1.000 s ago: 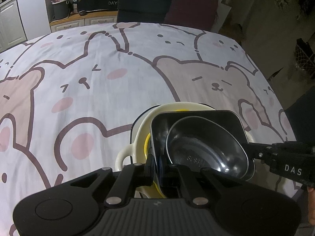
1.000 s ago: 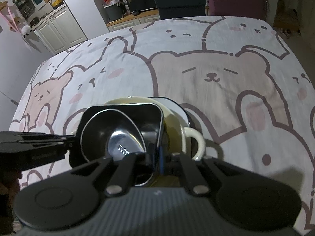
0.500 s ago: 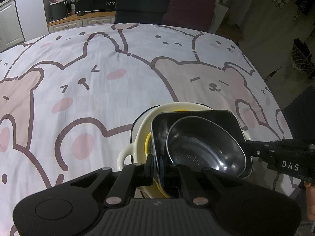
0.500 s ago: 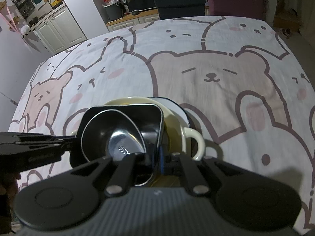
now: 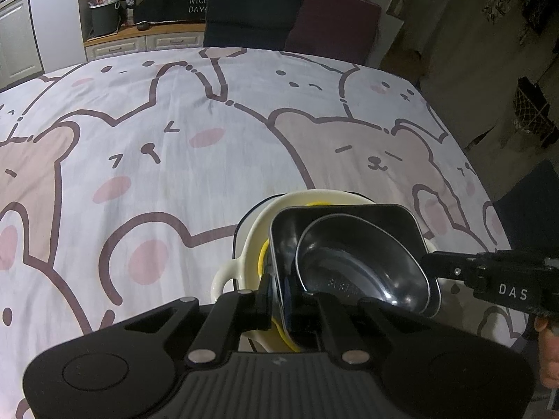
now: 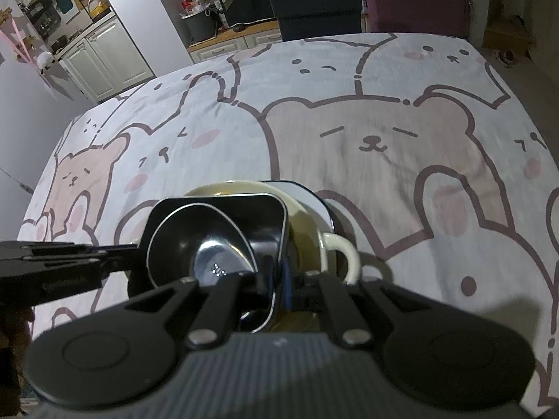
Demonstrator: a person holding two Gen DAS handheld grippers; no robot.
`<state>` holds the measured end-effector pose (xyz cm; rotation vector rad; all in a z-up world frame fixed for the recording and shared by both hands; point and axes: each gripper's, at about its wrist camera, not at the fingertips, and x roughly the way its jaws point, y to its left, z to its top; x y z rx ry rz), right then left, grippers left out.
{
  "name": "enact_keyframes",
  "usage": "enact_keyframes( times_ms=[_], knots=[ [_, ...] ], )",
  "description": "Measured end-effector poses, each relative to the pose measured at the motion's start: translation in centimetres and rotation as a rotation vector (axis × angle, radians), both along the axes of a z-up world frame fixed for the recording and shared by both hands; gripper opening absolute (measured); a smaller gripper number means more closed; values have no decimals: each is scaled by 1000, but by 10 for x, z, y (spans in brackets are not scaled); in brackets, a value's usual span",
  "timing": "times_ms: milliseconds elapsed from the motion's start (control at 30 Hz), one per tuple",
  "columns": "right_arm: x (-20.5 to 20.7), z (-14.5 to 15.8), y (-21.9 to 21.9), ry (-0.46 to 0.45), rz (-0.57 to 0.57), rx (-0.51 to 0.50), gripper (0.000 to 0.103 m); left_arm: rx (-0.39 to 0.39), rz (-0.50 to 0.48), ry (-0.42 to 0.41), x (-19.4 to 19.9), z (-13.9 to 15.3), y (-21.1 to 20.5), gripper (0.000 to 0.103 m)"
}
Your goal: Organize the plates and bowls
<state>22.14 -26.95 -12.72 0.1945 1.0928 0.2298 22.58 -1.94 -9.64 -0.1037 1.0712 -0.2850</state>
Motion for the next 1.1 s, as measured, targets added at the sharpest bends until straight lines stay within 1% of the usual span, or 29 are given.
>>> enact_keyframes(
  times_ms=[200,300,367,400,433,467,500,567,600,667,733,800,833,867,933,967,1000,1100],
  knots=[
    [-1,1,0,-3,0,-1,9,-4,3,-5,0,2,1,9],
    [-2,4,0,-14,2,-5,9,-7,8,-10,-2,5,3,20],
    [-3,8,0,-27,2,-12,9,-7,13,-21,-4,8,5,33],
    [-4,11,0,-39,3,-23,10,-10,16,-28,-5,11,6,36],
    [-6,14,0,-53,6,-33,15,-13,20,-37,-6,14,7,43],
    [-6,17,0,-66,6,-40,23,-15,23,-49,-8,17,8,49],
    [-8,20,0,-75,6,-44,32,-17,29,-64,-11,21,10,53],
    [-11,27,-1,-101,5,-48,41,-15,43,-97,-16,29,12,69],
    [-13,30,-1,-115,6,-50,44,-13,48,-114,-19,33,12,73],
    [-18,38,-2,-145,3,-54,49,-6,56,-155,-27,42,13,84],
    [-23,45,-2,-176,2,-63,54,-3,62,-187,-35,50,13,91],
    [-30,53,-3,-211,0,-83,62,3,72,-228,-44,59,14,96],
    [-33,56,-3,-226,0,-88,63,8,76,-249,-49,63,14,100],
    [-36,60,-4,-237,-2,-89,67,12,82,-272,-54,68,15,103],
    [-43,66,-6,-264,-5,-90,72,12,91,-305,-63,76,15,103],
    [-47,70,-8,-282,-5,-95,76,12,96,-320,-69,79,16,103],
    [-52,74,-9,-301,-5,-102,81,16,97,-332,-73,82,15,103],
    [-70,84,-10,-360,-6,-127,89,41,98,-384,-91,90,11,103]
  ],
)
